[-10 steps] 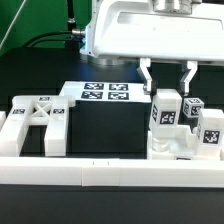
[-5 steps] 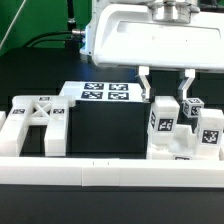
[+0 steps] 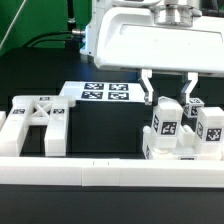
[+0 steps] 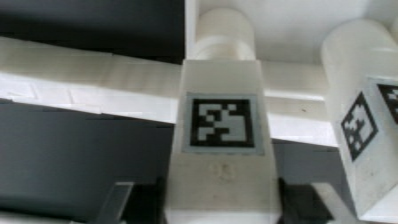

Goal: Assemble chair

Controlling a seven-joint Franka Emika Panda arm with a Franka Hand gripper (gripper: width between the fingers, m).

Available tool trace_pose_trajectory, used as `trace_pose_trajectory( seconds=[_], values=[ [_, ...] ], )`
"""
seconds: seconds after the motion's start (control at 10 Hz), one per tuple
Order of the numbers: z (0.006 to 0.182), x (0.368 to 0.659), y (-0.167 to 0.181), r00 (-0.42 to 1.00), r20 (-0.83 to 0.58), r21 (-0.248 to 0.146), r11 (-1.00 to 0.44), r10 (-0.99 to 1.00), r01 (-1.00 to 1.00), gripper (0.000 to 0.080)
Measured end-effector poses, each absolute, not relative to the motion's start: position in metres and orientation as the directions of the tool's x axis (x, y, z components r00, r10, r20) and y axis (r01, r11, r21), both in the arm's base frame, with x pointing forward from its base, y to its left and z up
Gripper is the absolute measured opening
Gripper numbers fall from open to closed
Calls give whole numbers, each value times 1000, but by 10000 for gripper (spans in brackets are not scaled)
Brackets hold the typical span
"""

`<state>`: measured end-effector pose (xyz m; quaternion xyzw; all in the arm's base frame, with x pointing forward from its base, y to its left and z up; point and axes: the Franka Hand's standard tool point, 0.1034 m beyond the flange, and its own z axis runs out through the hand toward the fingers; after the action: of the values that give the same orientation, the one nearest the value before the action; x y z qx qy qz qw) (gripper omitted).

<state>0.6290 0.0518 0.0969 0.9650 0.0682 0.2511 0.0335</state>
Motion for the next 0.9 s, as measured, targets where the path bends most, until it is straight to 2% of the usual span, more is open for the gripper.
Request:
trace_pose_trajectory(
  seconds=[0.1,0.2,0.3,0.4,0.9],
  values=[
    [97,629,52,865,480,99,-988,149,115,359],
    [97,629,52,865,479,99,-988,149,115,540],
    [97,629,51,865,479,99,-988,149,115,540],
    [99,633,49,868,475,98,-989,146,112,627],
    [126,650,32,872,456,115,-983,180,142,649]
  ],
)
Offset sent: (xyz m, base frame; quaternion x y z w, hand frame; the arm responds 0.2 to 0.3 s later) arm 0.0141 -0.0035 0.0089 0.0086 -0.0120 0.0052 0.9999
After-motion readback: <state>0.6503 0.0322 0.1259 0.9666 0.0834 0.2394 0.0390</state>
